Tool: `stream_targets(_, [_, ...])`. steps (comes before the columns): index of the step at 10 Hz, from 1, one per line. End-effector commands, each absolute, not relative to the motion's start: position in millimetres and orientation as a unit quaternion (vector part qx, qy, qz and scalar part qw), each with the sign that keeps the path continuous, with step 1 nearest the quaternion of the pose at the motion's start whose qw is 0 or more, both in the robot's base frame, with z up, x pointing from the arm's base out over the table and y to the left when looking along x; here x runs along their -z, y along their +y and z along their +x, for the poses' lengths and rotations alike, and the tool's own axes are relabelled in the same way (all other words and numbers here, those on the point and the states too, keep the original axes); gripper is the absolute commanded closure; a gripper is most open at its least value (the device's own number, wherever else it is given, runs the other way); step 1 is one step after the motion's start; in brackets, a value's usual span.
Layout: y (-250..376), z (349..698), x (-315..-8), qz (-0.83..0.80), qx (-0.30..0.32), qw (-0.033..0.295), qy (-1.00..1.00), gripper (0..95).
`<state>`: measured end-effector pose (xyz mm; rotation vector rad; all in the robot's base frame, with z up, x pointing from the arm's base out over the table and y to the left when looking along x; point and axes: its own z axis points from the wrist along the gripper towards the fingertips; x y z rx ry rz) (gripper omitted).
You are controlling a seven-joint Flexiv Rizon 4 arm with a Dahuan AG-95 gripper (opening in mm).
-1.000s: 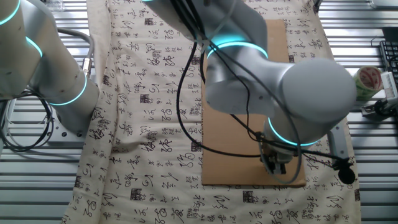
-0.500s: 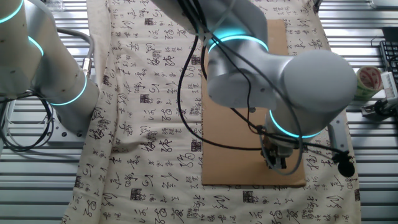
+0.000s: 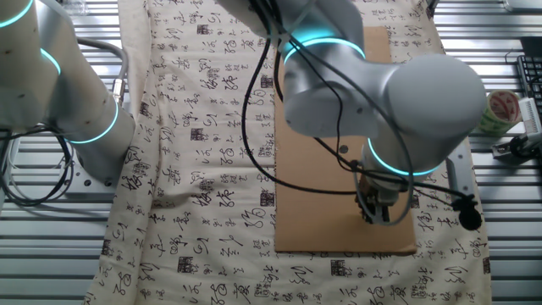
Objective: Grab the block and place it at the designated location
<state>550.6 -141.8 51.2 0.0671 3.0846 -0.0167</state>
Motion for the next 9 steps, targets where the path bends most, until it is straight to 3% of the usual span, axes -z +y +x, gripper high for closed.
stream_targets(1, [-137.1,551.2,-52.5,0.026,0.006,0.028,0.999,95.0])
stream_targets(9, [-118.5,544.7,-55.4,0.041,0.000,0.026,0.999,95.0])
